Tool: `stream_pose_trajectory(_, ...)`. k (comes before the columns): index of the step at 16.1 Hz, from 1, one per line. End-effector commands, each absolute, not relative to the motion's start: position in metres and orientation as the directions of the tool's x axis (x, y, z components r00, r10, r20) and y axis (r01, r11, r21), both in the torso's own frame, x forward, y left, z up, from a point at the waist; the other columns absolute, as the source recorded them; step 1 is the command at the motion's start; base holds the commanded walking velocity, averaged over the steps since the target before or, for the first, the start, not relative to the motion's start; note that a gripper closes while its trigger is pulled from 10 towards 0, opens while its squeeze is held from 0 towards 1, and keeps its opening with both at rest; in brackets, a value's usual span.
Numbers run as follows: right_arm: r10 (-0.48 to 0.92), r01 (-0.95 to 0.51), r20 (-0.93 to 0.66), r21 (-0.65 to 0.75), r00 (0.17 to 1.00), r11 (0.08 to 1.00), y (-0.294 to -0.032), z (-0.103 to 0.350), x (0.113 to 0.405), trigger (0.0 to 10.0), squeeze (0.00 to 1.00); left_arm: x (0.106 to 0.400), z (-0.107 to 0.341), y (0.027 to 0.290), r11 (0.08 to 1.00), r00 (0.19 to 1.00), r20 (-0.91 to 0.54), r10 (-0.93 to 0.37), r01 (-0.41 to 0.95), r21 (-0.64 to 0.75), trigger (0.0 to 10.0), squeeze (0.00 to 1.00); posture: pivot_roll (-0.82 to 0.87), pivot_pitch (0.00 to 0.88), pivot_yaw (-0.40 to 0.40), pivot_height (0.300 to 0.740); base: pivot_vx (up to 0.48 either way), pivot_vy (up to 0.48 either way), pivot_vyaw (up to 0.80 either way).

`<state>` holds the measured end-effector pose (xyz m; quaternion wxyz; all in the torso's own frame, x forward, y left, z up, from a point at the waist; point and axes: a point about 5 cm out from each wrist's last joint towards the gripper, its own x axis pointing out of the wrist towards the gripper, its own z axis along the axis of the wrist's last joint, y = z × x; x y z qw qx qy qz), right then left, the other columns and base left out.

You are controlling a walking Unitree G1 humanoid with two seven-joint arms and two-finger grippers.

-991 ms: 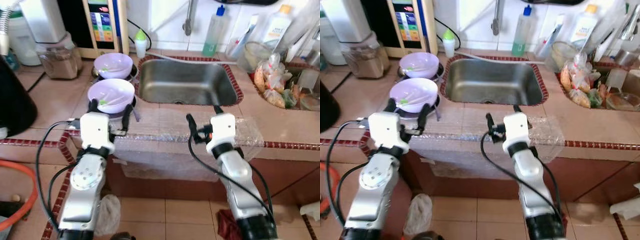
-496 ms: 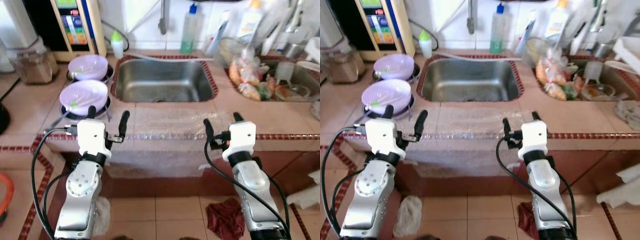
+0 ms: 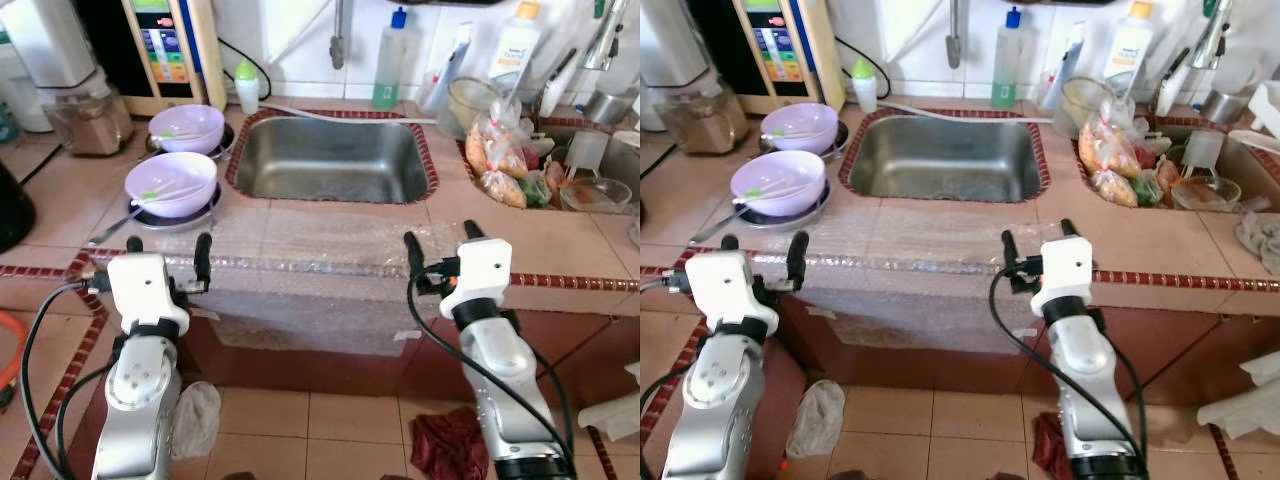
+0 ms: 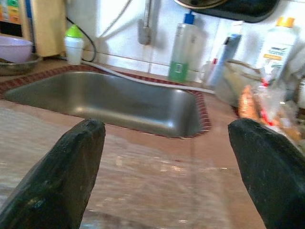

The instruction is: Kitchen organization

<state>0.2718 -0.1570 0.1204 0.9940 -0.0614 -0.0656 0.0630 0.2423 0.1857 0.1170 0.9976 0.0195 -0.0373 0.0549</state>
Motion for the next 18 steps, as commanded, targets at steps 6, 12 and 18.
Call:
stream_pose_trajectory(6, 0.174, -0.157, 0.142, -0.121, 0.974, 0.98, -0.148, 0.126, 0.274, 10.0, 0.0, 0.251, 0.136, 0.181, 0.994, 0.986, 0.146, 0.086, -0.096, 0.061, 10.0, 0.0, 0.03, 0.0, 0.013, 0.74, 0.0, 0.0, 0.35)
stream_pose_trajectory(12, 0.162, -0.148, 0.151, -0.099, 0.975, 0.984, -0.145, 0.126, 0.275, 10.0, 0.0, 0.255, 0.148, 0.171, 0.995, 0.98, 0.199, 0.001, -0.02, 0.093, 10.0, 0.0, 0.03, 0.0, 0.021, 0.74, 0.0, 0.0, 0.31)
stream_pose_trajectory(18, 0.173, -0.156, 0.163, -0.112, 0.971, 0.981, -0.146, 0.13, 0.278, 10.0, 0.0, 0.256, 0.156, 0.167, 0.997, 0.972, 0.235, -0.01, -0.009, 0.082, 10.0, 0.0, 0.04, 0.0, 0.01, 0.74, 0.0, 0.0, 0.0)
